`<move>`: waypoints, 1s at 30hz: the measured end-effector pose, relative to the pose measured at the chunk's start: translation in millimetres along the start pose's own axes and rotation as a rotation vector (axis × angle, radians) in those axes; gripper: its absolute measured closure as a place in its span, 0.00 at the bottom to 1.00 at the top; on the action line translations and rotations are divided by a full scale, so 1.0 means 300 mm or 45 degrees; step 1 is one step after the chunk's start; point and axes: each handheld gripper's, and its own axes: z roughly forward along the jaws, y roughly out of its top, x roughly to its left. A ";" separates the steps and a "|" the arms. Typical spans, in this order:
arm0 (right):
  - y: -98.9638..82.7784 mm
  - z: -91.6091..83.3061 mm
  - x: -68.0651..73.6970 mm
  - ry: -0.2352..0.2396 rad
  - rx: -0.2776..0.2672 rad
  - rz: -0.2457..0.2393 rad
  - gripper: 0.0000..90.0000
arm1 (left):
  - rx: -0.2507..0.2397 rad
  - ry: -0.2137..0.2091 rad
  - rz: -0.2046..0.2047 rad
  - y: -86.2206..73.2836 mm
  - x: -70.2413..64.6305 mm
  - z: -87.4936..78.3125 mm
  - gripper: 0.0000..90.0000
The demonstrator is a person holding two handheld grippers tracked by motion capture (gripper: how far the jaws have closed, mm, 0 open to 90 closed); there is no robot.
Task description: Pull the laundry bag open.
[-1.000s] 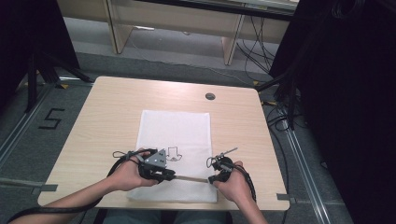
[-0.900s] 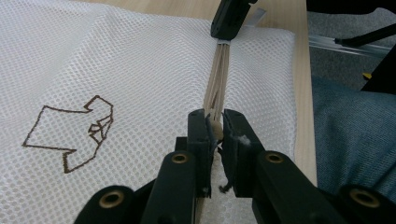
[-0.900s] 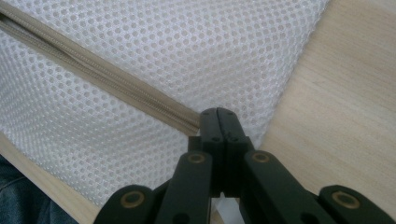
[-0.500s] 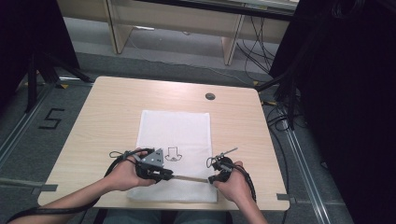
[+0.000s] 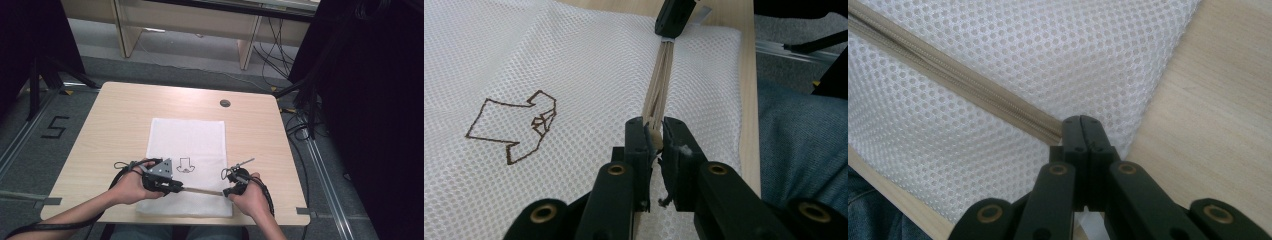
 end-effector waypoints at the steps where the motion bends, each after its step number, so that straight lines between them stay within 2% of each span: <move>1: 0.000 0.000 0.000 0.000 0.000 0.000 1.00 | 0.000 -0.001 -0.001 -0.001 0.000 0.000 0.90; 11: -0.001 0.000 -0.001 0.001 -0.006 -0.001 1.00 | -0.001 -0.005 0.008 -0.005 0.002 -0.003 0.90; 12: -0.001 0.000 -0.001 0.001 -0.005 -0.001 1.00 | 0.003 -0.007 -0.006 -0.005 0.002 -0.006 0.90; 13: -0.001 0.000 -0.001 0.001 -0.006 0.000 1.00 | 0.006 -0.001 0.006 -0.005 0.005 -0.011 0.90; 30: 0.000 -0.001 -0.001 0.004 0.002 0.005 1.00 | 0.003 0.012 -0.022 -0.029 0.020 -0.050 0.90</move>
